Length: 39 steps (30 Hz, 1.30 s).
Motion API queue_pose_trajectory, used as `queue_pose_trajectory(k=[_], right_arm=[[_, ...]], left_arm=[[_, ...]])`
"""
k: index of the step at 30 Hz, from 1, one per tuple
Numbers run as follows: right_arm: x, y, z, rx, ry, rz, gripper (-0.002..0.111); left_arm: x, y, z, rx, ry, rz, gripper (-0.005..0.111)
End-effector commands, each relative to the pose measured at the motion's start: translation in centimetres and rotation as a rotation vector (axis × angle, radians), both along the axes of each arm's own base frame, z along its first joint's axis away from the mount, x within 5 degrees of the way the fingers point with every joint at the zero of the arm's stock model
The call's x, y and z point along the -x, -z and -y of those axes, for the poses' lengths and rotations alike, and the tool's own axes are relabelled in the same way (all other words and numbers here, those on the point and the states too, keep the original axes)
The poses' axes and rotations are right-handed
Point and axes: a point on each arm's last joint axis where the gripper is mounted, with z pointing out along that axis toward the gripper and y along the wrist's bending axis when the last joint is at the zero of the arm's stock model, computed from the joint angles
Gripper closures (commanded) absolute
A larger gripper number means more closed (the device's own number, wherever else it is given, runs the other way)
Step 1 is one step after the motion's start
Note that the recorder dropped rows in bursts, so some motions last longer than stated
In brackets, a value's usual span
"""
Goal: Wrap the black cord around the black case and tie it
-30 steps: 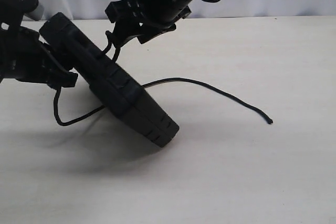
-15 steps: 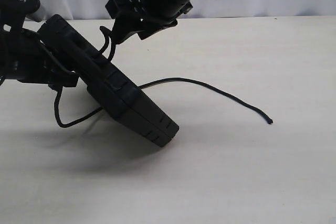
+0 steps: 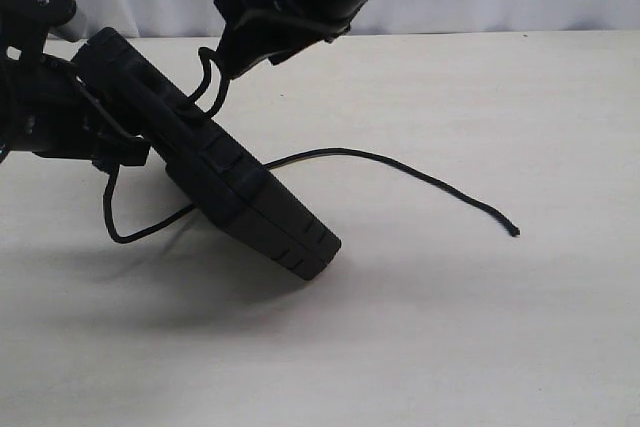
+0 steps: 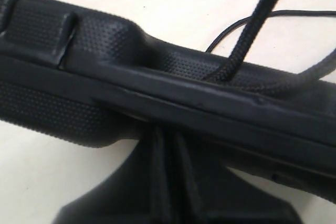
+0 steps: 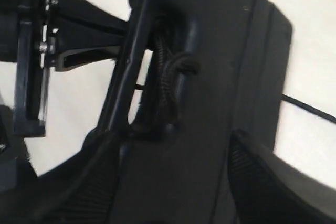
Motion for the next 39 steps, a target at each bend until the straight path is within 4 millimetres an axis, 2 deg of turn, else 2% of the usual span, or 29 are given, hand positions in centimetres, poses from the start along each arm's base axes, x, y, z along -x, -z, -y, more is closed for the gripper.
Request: queue_pose_trajectory(k=[1, 6, 10, 11, 12, 15, 16, 17, 19, 23, 25, 29, 35, 39], right_arm=[[0.3, 1.2, -0.9, -0.125, -0.077, 0.041, 0.05], [-0.5, 3.1, -1.0, -0.151, 0.002, 0.116, 0.051], [-0.2, 3.9, -2.5, -0.147, 0.015, 0.186, 0.057], [-0.1, 3.8, -2.8, -0.154, 0.023, 0.203, 0.062], [0.2, 3.8, -3.3, -0.157, 0.016, 0.216, 0.073], [0.2, 3.9, -3.5, -0.149, 0.008, 0.225, 0.096], [0.2, 3.9, -3.5, -0.145, 0.006, 0.227, 0.102], [0.1, 4.0, -3.4, -0.135, 0.007, 0.233, 0.104], [0.1, 4.1, -3.3, -0.11, 0.001, 0.245, 0.104], [-0.1, 4.2, -3.2, -0.098, 0.013, 0.256, 0.104], [-0.2, 4.0, -3.2, -0.105, 0.026, 0.274, 0.104], [-0.4, 3.1, -2.9, -0.115, 0.056, 0.324, 0.104], [-0.4, 1.6, -2.5, -0.14, 0.097, 0.39, 0.104], [-0.1, -0.2, -2.0, -0.17, 0.128, 0.457, 0.104]], left_arm=[[0.0, 0.1, 0.1, 0.007, -0.003, -0.007, 0.107], [0.0, 0.1, 0.1, 0.007, -0.003, -0.007, 0.107], [0.0, 0.1, 0.1, 0.008, -0.001, -0.009, 0.107], [0.0, 0.1, 0.1, 0.008, -0.001, -0.009, 0.107], [0.0, 0.1, 0.1, 0.008, 0.0, -0.011, 0.107], [0.0, 0.1, 0.1, 0.009, 0.003, -0.014, 0.107], [0.0, 0.1, 0.1, 0.008, 0.001, -0.011, 0.106], [0.0, 0.1, 0.1, 0.008, -0.001, -0.009, 0.102], [0.0, 0.1, 0.1, 0.007, -0.003, -0.007, 0.092], [0.2, 0.2, 0.2, 0.013, 0.015, -0.028, 0.063], [0.4, 0.3, 0.4, 0.013, 0.043, -0.051, 0.055], [0.9, -0.6, 0.3, 0.012, 0.061, -0.018, 0.053], [2.1, -3.7, -0.3, 0.019, 0.04, 0.132, 0.053], [2.3, -4.1, -0.4, 0.022, 0.04, 0.146, 0.053]])
